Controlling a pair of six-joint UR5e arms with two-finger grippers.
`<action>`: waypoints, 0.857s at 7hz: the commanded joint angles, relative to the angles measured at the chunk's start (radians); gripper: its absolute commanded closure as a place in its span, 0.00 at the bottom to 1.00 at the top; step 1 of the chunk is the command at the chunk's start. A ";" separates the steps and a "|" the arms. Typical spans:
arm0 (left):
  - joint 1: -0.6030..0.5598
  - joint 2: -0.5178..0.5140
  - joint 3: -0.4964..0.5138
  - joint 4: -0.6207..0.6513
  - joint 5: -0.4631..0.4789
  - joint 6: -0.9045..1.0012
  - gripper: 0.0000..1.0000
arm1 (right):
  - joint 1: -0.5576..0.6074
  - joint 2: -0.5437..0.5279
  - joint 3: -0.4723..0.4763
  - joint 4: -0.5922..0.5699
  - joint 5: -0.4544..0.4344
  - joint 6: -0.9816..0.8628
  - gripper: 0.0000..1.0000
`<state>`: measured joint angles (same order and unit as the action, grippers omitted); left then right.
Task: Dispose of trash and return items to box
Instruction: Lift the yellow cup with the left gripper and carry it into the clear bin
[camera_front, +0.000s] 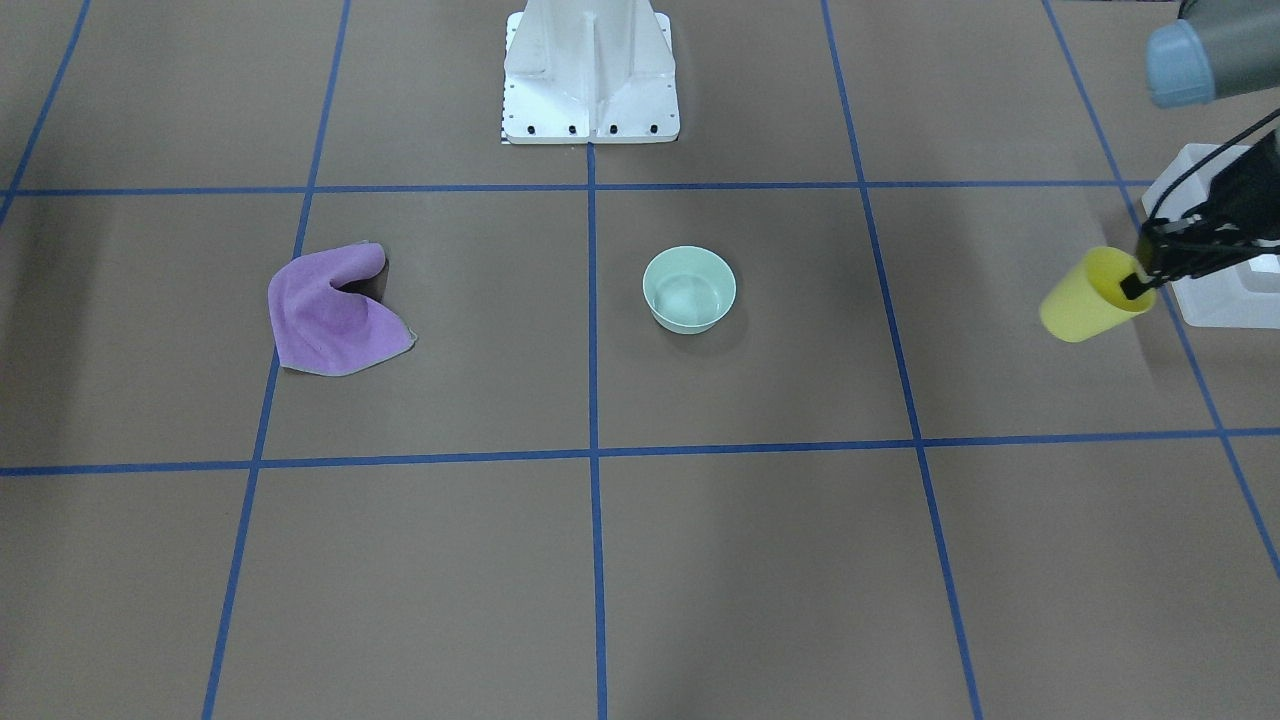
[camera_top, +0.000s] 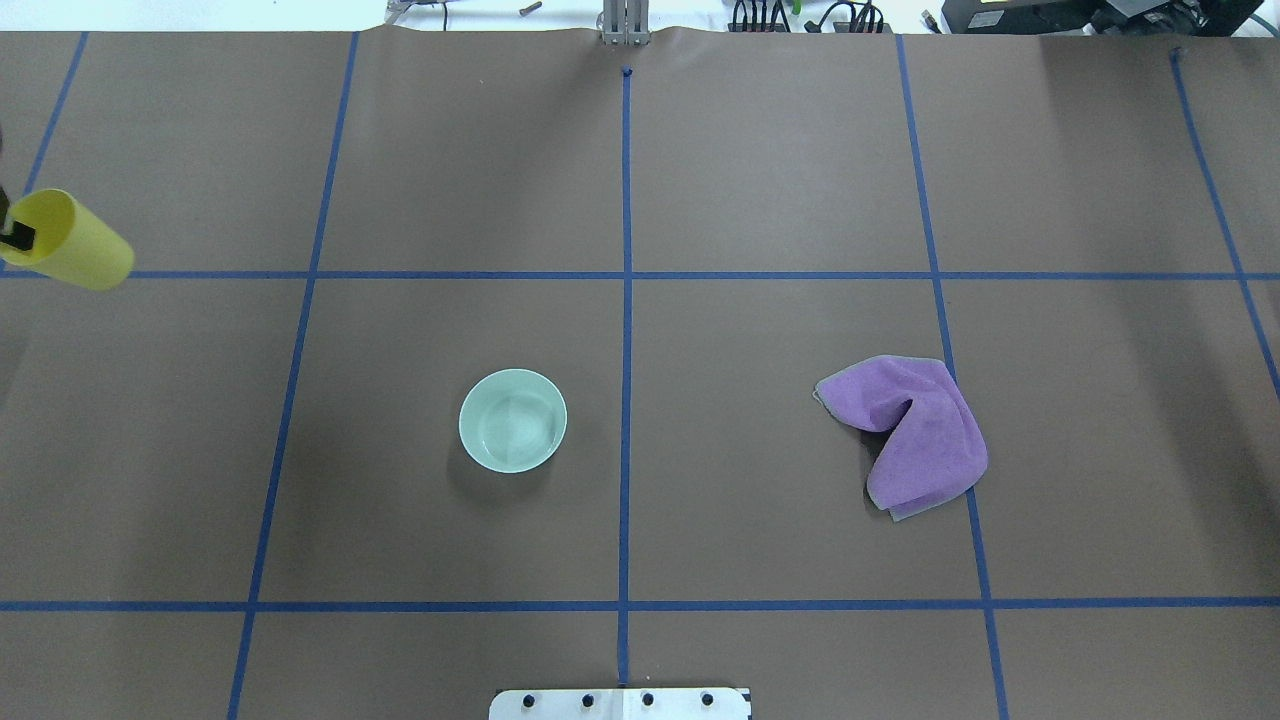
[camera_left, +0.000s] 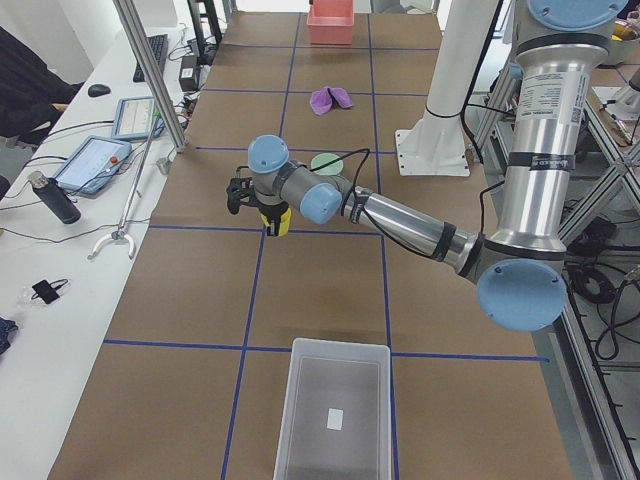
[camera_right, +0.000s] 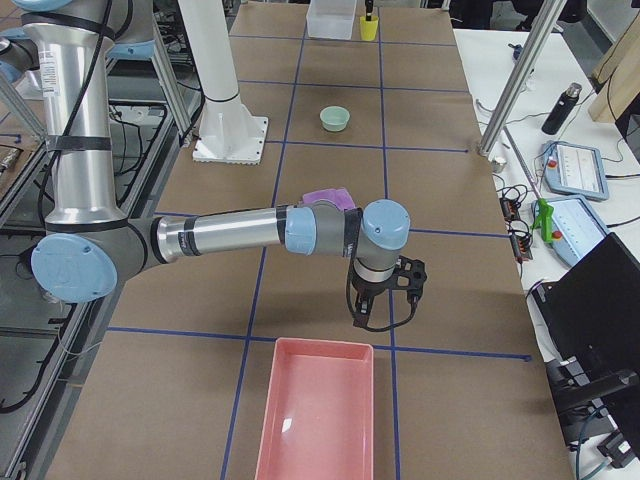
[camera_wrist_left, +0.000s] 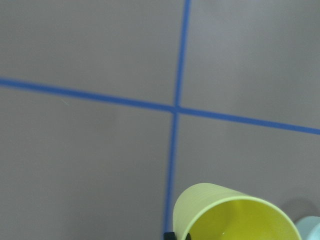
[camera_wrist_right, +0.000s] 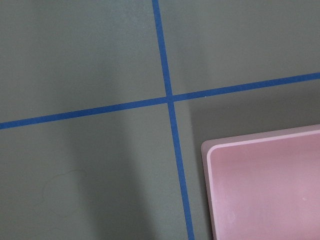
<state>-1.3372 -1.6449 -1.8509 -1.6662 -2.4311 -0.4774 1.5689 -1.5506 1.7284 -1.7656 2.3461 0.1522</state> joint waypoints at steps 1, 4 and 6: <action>-0.199 0.022 0.034 0.250 0.027 0.454 1.00 | -0.006 0.003 0.008 0.000 0.012 0.000 0.00; -0.411 0.158 0.186 0.237 0.107 0.874 1.00 | -0.021 0.003 0.008 0.002 0.009 0.001 0.00; -0.415 0.294 0.183 0.109 0.100 0.843 1.00 | -0.021 0.001 0.008 0.000 0.010 -0.002 0.00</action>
<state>-1.7406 -1.4278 -1.6744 -1.4729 -2.3280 0.3723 1.5486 -1.5481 1.7365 -1.7645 2.3557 0.1521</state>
